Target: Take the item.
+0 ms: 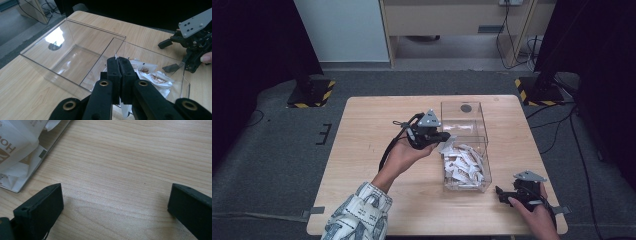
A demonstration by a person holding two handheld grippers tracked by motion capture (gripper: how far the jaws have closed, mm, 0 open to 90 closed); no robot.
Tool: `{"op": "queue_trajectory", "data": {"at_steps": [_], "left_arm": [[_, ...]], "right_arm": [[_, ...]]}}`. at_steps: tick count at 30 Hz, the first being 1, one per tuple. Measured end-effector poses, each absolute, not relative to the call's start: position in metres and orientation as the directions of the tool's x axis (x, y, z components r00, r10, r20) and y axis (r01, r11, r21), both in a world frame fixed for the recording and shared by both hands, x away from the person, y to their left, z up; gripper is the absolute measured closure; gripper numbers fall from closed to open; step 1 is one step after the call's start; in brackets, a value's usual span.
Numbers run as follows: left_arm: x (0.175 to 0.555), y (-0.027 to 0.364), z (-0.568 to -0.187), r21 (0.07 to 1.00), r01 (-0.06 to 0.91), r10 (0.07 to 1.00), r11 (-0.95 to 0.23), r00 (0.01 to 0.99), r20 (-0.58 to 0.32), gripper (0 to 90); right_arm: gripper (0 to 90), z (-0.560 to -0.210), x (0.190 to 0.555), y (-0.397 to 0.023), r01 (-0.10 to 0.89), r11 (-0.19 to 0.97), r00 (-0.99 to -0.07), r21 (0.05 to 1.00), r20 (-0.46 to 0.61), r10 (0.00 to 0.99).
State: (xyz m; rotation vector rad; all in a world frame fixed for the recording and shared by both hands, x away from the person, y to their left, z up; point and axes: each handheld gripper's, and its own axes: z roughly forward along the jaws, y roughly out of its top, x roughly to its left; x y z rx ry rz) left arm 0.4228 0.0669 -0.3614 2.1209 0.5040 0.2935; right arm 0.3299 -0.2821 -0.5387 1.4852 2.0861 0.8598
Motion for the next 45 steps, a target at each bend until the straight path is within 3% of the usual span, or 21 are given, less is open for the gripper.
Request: {"op": "queue_trajectory", "data": {"at_steps": [45], "left_arm": [[0.432, 0.129, -0.355, 0.848, 0.276, 0.551, -0.452, 0.834, 0.021, 87.8]], "right_arm": [[0.5, -0.539, 0.33, -0.282, 0.673, 0.231, -0.329, 0.703, 0.004, 0.944]]}}
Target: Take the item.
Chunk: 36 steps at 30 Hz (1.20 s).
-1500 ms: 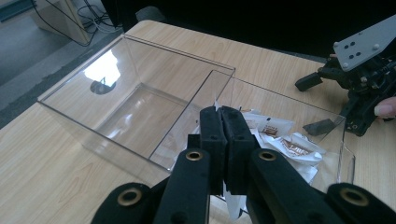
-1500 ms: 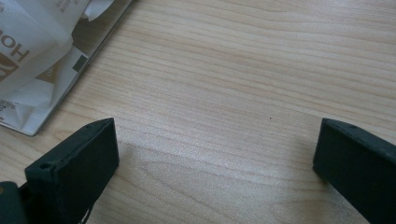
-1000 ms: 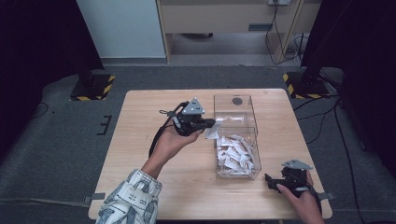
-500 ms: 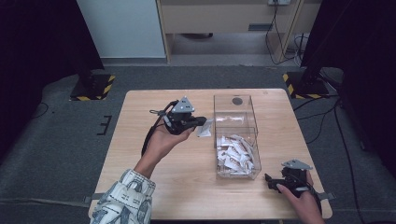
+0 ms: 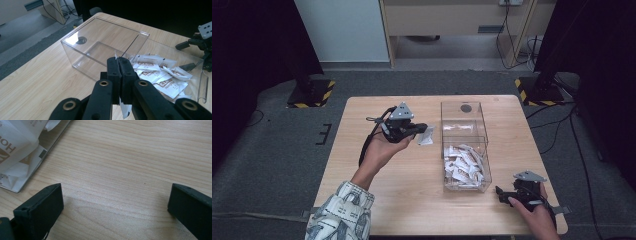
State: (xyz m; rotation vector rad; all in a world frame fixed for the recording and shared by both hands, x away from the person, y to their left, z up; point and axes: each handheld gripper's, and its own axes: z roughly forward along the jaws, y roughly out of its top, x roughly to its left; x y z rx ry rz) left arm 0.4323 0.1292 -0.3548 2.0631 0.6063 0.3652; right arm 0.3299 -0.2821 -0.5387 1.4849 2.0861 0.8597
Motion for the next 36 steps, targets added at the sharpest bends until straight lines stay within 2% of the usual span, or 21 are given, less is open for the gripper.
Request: {"op": "queue_trajectory", "data": {"at_steps": [36], "left_arm": [[0.441, 0.169, -0.378, 0.836, 0.328, 0.603, -0.441, 0.798, 0.004, 87.8]], "right_arm": [[0.5, -0.539, 0.33, -0.282, 0.673, 0.232, -0.329, 0.703, 0.004, 0.944]]}}
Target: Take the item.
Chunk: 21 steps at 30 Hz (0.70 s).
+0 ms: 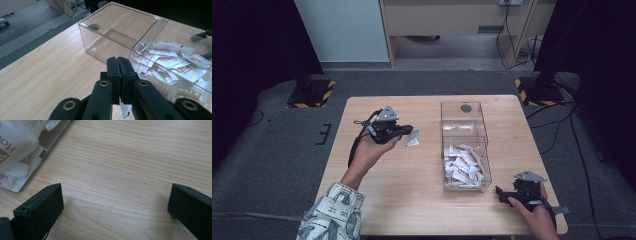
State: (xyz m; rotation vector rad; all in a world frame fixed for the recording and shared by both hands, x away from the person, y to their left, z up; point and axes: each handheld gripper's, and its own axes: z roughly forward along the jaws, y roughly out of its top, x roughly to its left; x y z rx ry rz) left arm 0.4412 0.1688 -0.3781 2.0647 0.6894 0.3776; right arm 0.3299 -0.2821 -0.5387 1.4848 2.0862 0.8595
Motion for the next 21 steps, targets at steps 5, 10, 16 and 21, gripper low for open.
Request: {"op": "queue_trajectory", "data": {"at_steps": [5, 10, 16, 21], "left_arm": [[0.442, 0.175, -0.382, 0.832, 0.336, 0.608, -0.442, 0.794, 0.003, 87.8], [0.442, 0.181, -0.386, 0.827, 0.342, 0.615, -0.447, 0.788, 0.007, 87.8], [0.444, 0.188, -0.39, 0.822, 0.357, 0.629, -0.443, 0.777, 0.002, 87.8], [0.446, 0.191, -0.393, 0.822, 0.363, 0.638, -0.439, 0.77, 0.0, 87.8]], "right_arm": [[0.5, -0.539, 0.33, -0.282, 0.673, 0.231, -0.329, 0.703, 0.004, 0.944], [0.5, -0.539, 0.33, -0.282, 0.673, 0.231, -0.329, 0.703, 0.004, 0.944], [0.5, -0.539, 0.33, -0.282, 0.673, 0.231, -0.329, 0.703, 0.004, 0.944], [0.5, -0.539, 0.33, -0.282, 0.673, 0.231, -0.329, 0.703, 0.004, 0.944]]}}
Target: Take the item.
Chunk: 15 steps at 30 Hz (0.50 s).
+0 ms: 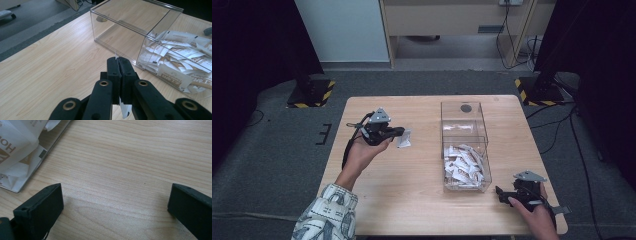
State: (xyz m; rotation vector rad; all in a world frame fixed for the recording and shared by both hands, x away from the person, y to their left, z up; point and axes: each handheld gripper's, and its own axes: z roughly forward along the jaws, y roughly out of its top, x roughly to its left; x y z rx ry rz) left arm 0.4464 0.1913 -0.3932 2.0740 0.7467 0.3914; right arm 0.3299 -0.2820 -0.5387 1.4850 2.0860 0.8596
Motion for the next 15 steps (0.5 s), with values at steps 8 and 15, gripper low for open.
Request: {"op": "queue_trajectory", "data": {"at_steps": [8, 15], "left_arm": [[0.452, 0.19, -0.398, 0.816, 0.369, 0.643, -0.445, 0.766, 0.004, 87.8], [0.461, 0.187, -0.406, 0.808, 0.384, 0.654, -0.446, 0.756, 0.003, 87.8]], "right_arm": [[0.5, -0.539, 0.33, -0.282, 0.672, 0.231, -0.328, 0.704, 0.003, 0.945], [0.5, -0.539, 0.33, -0.282, 0.673, 0.232, -0.329, 0.703, 0.004, 0.944]]}}
